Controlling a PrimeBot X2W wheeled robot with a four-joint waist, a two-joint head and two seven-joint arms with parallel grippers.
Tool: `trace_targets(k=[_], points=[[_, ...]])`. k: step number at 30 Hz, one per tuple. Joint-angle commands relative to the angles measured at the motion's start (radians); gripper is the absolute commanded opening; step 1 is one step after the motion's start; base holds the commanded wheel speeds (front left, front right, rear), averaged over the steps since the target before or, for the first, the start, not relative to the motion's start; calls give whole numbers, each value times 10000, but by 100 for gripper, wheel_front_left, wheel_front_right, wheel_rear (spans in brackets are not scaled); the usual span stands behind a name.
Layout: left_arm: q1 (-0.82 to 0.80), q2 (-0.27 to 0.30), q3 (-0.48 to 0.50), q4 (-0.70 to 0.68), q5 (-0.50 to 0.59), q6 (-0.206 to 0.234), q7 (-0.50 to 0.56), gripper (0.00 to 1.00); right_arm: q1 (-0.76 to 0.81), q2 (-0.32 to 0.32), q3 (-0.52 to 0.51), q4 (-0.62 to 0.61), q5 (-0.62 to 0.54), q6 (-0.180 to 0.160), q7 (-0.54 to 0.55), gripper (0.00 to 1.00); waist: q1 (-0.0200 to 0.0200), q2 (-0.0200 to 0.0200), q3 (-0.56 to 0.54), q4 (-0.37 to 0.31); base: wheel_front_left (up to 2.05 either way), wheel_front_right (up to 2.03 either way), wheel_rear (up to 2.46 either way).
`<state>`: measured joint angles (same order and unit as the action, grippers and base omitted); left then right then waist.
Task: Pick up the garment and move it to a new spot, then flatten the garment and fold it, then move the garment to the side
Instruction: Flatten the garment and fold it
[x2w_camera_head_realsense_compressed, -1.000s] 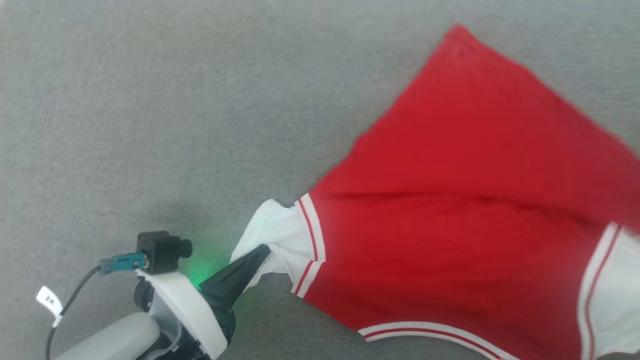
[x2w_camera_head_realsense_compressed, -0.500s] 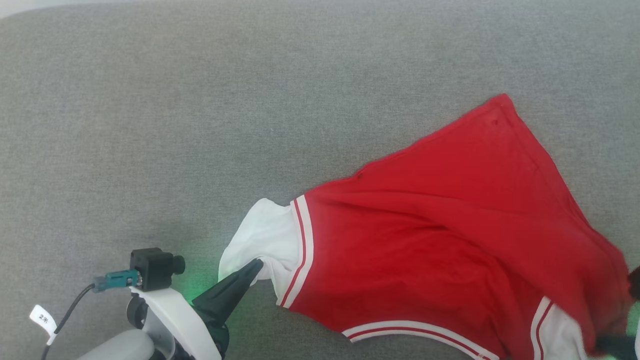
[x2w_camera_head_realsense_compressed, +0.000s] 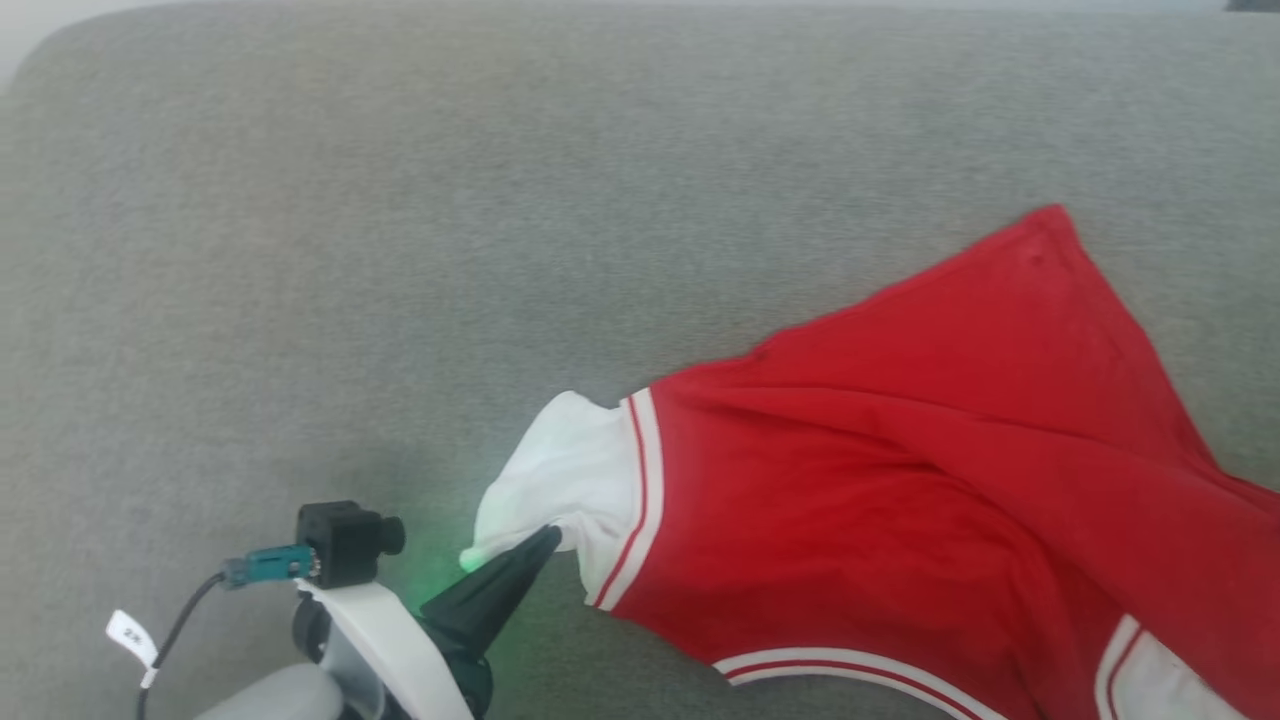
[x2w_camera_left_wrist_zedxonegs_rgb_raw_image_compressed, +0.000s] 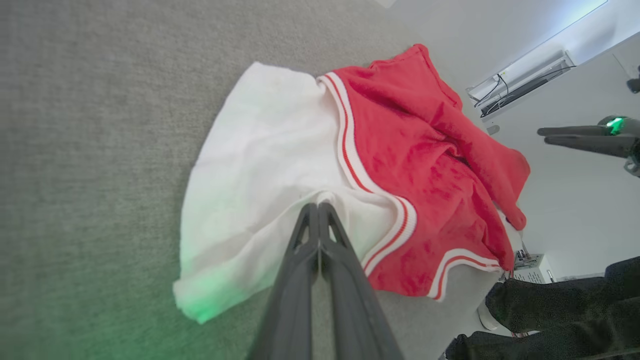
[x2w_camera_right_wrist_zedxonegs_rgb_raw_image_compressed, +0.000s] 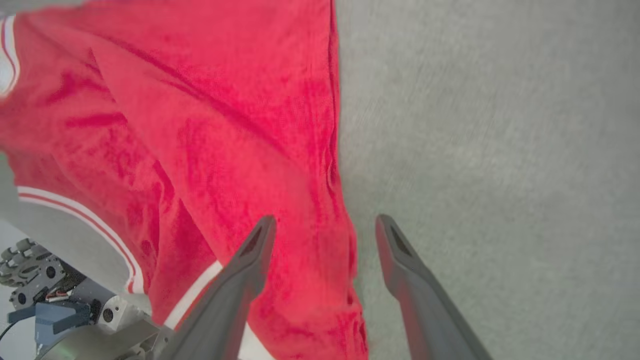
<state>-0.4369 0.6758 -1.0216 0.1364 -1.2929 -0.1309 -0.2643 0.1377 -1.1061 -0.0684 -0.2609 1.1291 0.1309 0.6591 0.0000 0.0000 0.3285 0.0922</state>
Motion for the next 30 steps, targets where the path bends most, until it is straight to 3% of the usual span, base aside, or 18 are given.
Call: trace_targets(k=[1,4,6,15,23,24,26,30], points=[[-93,-108,-41,-3,99,16,1,0,-281,-14,-228,-67,-5,-2,90,100,0,0,89,229,0,0,0],[-348,-301,-196,5,169,16,1,0,-1193,78,-420,94,-384,-2,179,100,0,0,286,575,0,0,0],[-531,-454,-315,20,213,16,1,0,-2067,212,-29,343,-856,-2,285,100,0,0,465,798,0,0,0],[-1025,-980,-503,71,270,16,3,0,-6342,1848,2858,2880,-3063,-2,1268,100,0,0,1159,1628,0,0,0],[-769,-1101,-398,31,316,16,3,0,-7739,2227,4557,4814,-3488,-2,1452,100,0,0,1314,1885,0,0,0],[-741,-1113,-388,40,321,16,3,0,-7796,2219,4706,4971,-3430,-2,1459,55,0,0,1304,1881,0,0,0],[-695,-1125,-351,75,291,16,3,0,-7935,2275,4916,5195,-3292,-4,1327,0,0,0,1256,1834,0,0,0],[-947,-1016,-66,139,518,16,3,0,-8422,2350,4785,5440,-3036,-10,575,0,0,0,1119,1666,0,0,0]])
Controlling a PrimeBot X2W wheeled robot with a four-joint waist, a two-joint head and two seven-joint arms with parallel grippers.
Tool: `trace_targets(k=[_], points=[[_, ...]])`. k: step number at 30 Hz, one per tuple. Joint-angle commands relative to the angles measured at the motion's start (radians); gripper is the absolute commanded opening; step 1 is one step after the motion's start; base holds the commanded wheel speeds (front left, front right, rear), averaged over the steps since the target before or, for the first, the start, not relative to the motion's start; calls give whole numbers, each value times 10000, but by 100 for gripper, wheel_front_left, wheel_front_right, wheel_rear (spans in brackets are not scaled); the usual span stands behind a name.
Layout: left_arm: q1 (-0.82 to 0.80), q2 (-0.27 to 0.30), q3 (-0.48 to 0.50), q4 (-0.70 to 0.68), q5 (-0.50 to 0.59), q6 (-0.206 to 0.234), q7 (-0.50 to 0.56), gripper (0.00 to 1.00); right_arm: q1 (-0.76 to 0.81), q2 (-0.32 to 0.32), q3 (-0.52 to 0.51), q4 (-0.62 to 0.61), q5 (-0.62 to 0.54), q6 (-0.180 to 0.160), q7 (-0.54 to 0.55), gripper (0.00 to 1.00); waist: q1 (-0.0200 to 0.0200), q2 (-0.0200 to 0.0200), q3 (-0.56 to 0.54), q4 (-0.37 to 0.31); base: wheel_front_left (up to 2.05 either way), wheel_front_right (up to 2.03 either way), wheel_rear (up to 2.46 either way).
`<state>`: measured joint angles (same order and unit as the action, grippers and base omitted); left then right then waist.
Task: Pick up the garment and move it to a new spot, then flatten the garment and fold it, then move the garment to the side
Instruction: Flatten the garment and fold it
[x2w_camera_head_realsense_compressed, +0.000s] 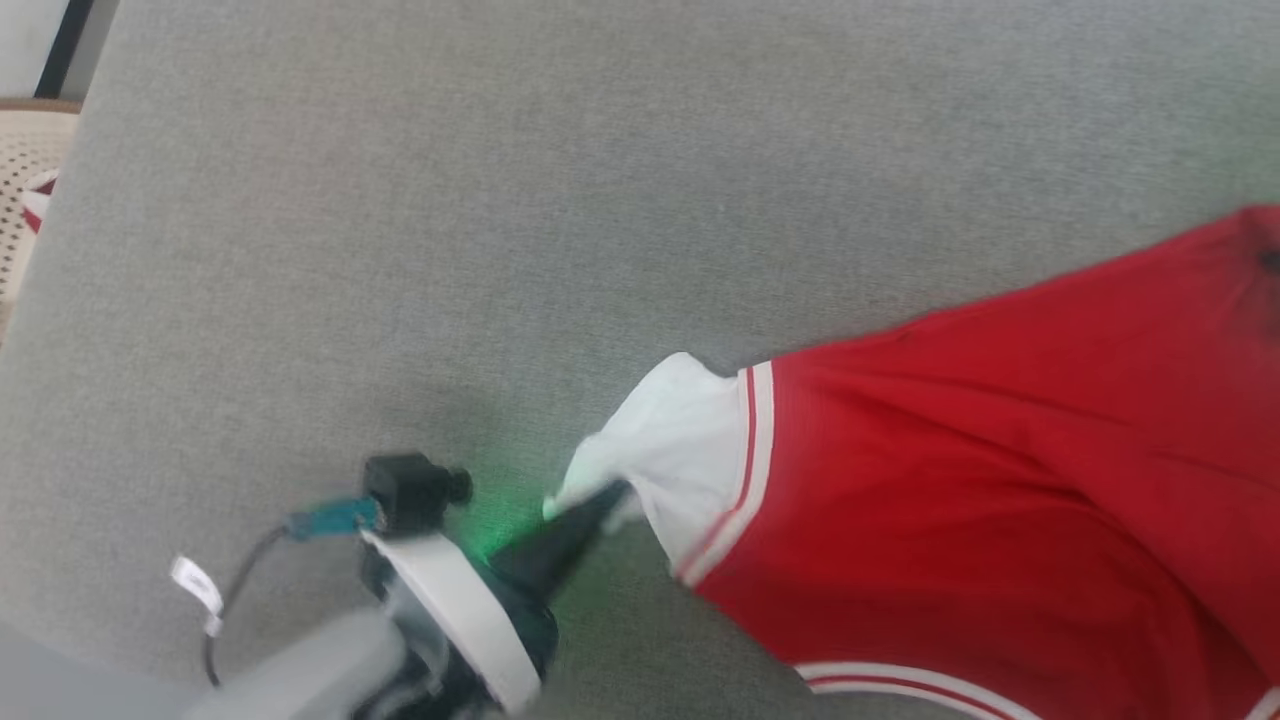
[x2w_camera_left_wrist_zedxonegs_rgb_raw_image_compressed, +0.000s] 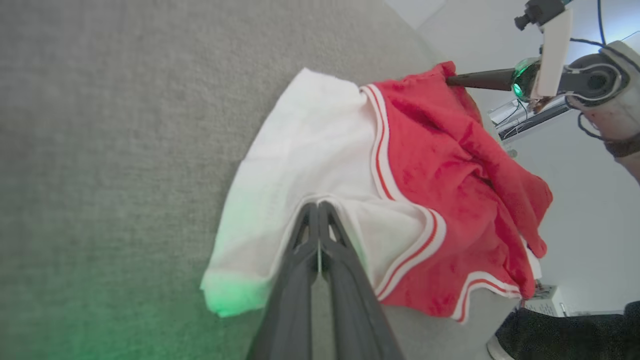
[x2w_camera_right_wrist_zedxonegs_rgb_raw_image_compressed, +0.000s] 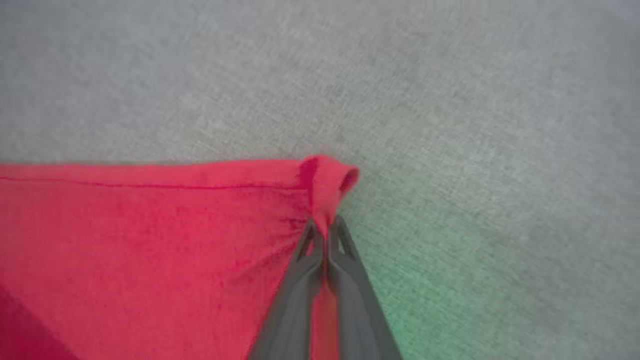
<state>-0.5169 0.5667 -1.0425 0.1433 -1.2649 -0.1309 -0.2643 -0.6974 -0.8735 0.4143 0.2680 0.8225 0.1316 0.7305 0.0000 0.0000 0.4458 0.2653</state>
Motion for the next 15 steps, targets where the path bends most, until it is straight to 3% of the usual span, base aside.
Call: trace_targets(k=[1,8,15], points=[[-316,70,397,107,355,16,1,0,-219,58,-135,187,104,-18,-387,0,0,0,-87,-115,0,0,0],[-1832,-39,1290,471,1063,16,-1,0,-1397,546,-1046,986,429,-16,-1926,0,0,0,-116,-648,0,0,0],[-4608,-393,1802,1887,236,16,243,0,-3120,1418,-2198,2261,305,-14,-2871,0,0,0,289,-1248,0,0,0]])
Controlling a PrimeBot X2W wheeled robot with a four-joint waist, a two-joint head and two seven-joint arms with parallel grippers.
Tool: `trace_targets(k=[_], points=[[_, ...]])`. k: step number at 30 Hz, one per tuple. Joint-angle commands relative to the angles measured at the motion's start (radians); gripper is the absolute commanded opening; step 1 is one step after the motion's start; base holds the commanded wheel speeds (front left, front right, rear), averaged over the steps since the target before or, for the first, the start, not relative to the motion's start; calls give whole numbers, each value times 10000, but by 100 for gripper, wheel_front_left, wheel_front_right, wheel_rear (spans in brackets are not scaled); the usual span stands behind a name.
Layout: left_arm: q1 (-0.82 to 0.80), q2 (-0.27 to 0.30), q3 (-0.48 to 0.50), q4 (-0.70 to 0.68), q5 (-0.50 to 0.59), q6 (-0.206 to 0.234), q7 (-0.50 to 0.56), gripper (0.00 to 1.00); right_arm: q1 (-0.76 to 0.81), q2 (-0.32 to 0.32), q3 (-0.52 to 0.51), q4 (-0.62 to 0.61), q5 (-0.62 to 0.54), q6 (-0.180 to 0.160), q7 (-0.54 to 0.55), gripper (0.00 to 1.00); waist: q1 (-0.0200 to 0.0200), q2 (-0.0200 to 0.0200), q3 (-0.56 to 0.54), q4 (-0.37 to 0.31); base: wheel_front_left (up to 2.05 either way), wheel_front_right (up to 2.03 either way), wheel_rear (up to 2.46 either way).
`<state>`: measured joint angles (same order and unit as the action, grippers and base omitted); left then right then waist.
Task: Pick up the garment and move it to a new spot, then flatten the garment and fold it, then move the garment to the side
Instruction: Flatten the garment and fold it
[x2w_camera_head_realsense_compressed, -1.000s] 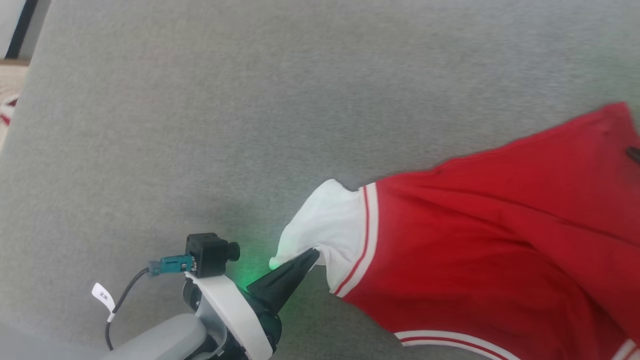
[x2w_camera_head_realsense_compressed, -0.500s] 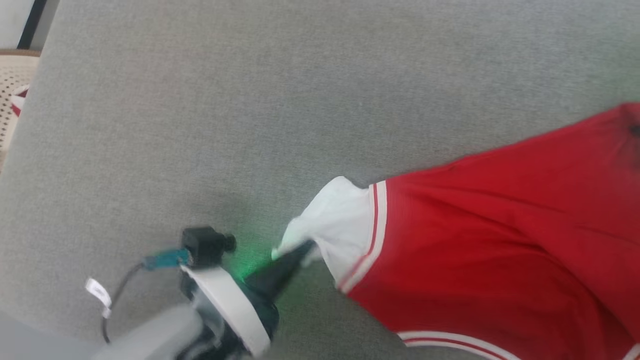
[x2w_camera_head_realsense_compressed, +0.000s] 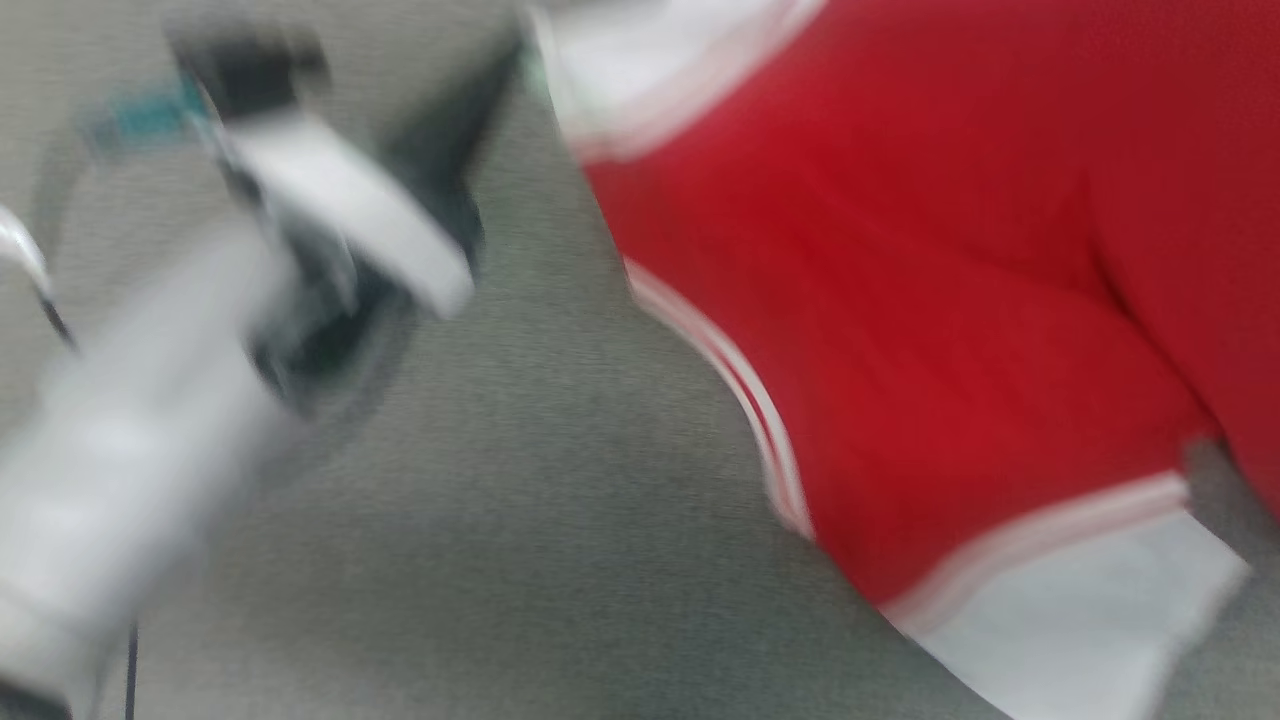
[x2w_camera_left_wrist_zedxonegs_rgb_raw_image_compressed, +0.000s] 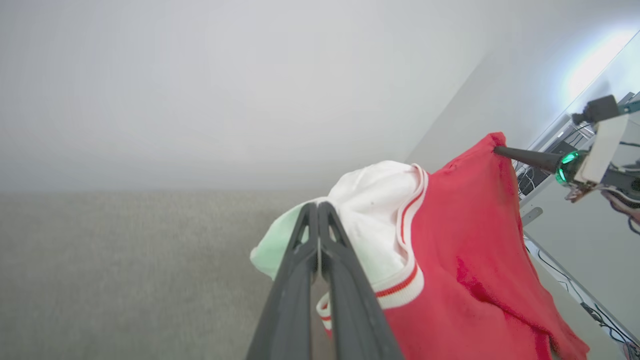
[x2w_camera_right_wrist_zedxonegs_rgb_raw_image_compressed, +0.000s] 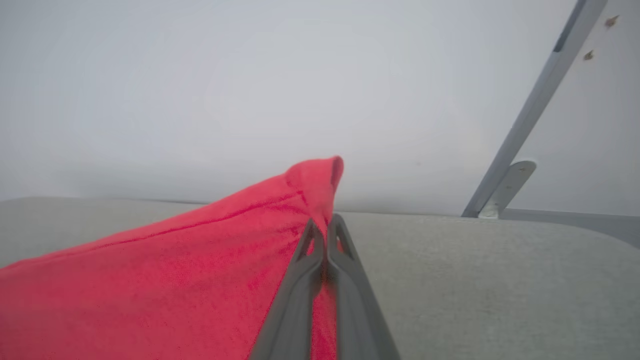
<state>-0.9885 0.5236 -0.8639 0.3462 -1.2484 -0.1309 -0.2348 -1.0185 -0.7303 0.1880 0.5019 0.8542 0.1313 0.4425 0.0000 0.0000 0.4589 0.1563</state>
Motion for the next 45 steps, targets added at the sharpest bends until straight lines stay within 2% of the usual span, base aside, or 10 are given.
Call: trace_targets(k=[1,6,10,16,22,27,35,41,42,45], points=[[-437,6,157,224,-114,16,85,0,-285,118,-99,150,-139,-11,-199,0,0,0,256,-276,0,0,0],[-3257,-383,1220,2222,-1097,16,370,0,-2337,916,-849,1187,-856,-15,-1503,0,0,0,663,-869,0,0,0],[-5308,-650,2110,3580,-1521,26,126,0,-3806,1434,-1415,1974,-1288,-18,-2566,0,0,0,763,-1197,0,0,0],[-6732,-735,2608,4055,-1712,27,-164,0,-4684,1799,-1250,2779,-1595,-26,-3088,0,0,0,564,-1450,0,0,0],[-4443,-313,1943,2519,-2252,24,47,0,-3255,1711,-336,2962,-1233,-17,-2950,0,0,0,323,-1383,0,0,0],[-1433,95,1765,566,-3131,15,-70,0,-1266,1377,257,2412,-436,-15,-2755,0,0,0,148,-1248,0,0,0],[2869,824,911,-2349,-3123,15,-229,0,2950,440,653,432,1095,-14,-2278,0,0,0,-363,-1003,0,0,0],[5372,1556,1096,-3936,-2929,15,-316,0,5972,-1,358,-1425,1789,-12,-1845,0,0,0,-906,-1014,0,0,0],[5372,1556,1096,-3936,-2929,15,-316,0,5972,-1,358,-1425,1789,-12,-1845,0,0,0,-906,-1014,0,0,0],[6403,1906,1195,-4627,-2766,15,-306,0,7342,-128,-134,-2265,2024,-12,-1635,0,0,0,-1137,-986,0,0,0]])
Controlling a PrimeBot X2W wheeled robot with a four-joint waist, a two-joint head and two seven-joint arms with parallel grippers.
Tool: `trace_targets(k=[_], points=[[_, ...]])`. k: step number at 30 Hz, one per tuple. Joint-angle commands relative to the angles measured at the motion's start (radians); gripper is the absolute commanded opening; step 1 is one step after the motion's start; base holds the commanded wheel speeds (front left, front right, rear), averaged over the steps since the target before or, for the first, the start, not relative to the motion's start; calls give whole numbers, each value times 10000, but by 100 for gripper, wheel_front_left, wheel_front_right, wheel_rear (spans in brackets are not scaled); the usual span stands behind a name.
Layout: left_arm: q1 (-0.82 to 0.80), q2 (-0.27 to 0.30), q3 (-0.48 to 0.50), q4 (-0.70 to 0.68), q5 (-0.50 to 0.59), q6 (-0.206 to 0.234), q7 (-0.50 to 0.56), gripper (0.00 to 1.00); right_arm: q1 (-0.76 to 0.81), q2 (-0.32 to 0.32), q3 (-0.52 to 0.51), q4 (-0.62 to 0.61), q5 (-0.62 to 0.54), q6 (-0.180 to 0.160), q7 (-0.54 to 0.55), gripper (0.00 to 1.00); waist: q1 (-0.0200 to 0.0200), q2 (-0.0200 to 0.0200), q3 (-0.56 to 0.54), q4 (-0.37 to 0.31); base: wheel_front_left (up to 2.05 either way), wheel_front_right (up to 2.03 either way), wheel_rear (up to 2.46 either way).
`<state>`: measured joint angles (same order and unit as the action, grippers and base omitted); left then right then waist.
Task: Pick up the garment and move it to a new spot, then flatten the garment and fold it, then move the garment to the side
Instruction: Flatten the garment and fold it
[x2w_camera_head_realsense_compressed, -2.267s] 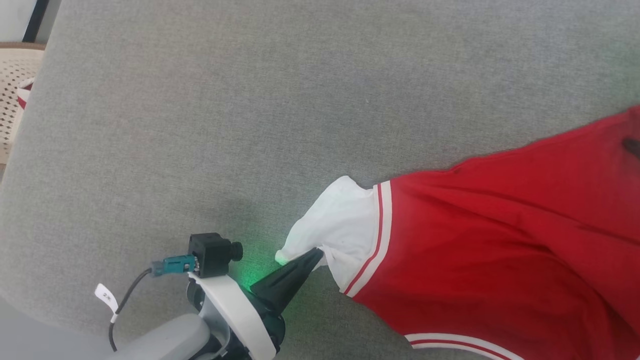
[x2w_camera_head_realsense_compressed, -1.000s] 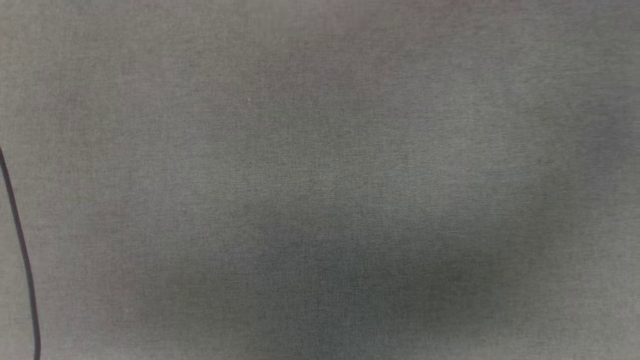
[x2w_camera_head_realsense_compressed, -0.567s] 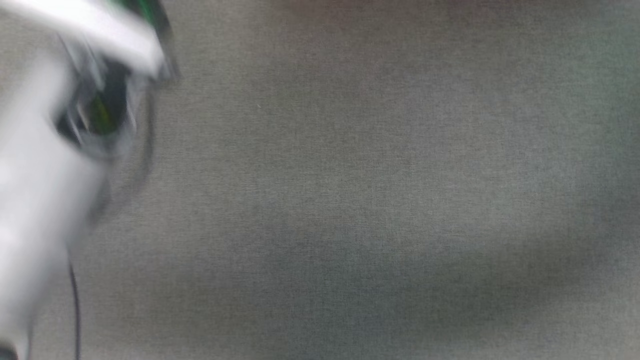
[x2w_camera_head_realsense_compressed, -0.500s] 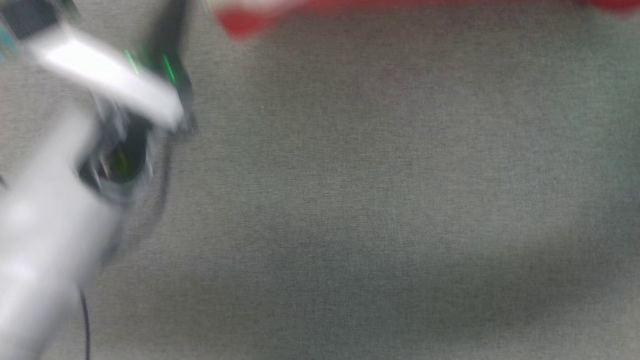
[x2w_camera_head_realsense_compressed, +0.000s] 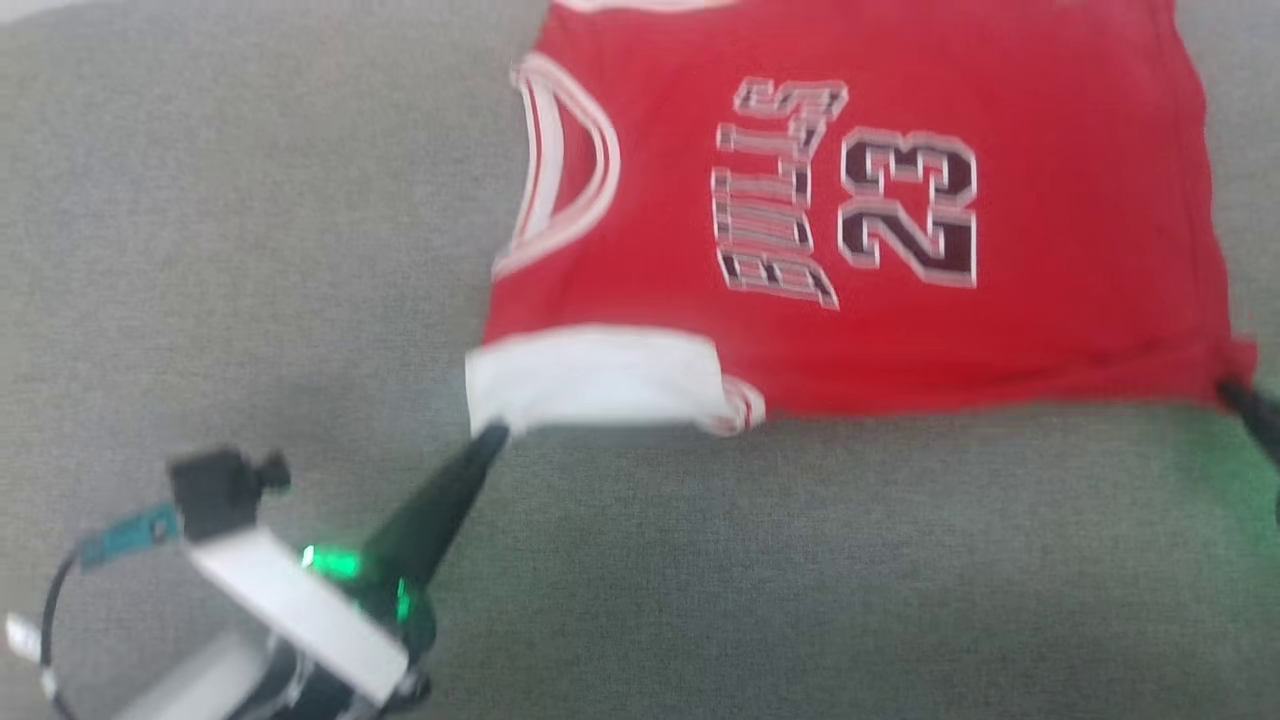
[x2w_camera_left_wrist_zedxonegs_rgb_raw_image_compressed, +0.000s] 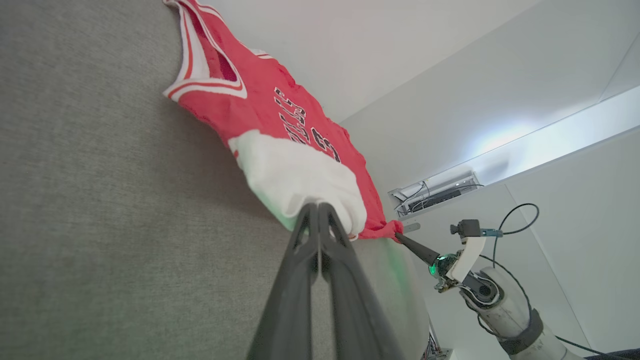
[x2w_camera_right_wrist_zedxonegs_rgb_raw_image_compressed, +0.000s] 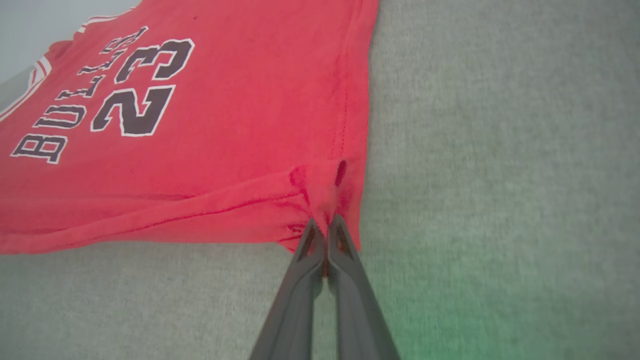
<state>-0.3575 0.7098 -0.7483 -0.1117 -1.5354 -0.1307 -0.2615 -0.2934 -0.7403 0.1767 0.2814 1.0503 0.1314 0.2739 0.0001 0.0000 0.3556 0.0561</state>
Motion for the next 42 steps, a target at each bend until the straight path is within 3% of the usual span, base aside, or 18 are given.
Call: trace_targets(k=[1,9,14,20,29,34,42], points=[[452,140,95,-268,160,13,-41,0,541,-25,-197,-336,126,-14,150,0,-1,0,-172,3,0,0,0],[2889,668,1026,-1820,591,13,-43,0,3684,193,-1785,-2474,184,-14,1040,0,-1,0,-280,-149,0,0,0],[2983,855,1185,-2216,952,13,-32,0,4140,793,-2696,-3330,-81,-13,1407,0,-1,0,-171,-261,0,0,0],[692,475,1035,-1647,875,13,683,0,2937,1376,-3177,-3351,-554,-13,1798,0,-1,0,8,-303,0,0,0],[-2980,-395,912,926,521,11,1754,0,166,1847,-2919,-2156,-1304,-8,2059,0,-1,0,597,-725,0,0,0],[-4013,-688,473,2605,695,13,2123,0,-718,2086,-2450,-1413,-1519,-8,1923,0,-1,0,877,-886,0,0,0],[-4755,-989,-196,4643,1151,13,1782,0,-1510,2297,-1676,-388,-1817,-8,1389,0,-1,0,1250,-1067,0,0,0]])
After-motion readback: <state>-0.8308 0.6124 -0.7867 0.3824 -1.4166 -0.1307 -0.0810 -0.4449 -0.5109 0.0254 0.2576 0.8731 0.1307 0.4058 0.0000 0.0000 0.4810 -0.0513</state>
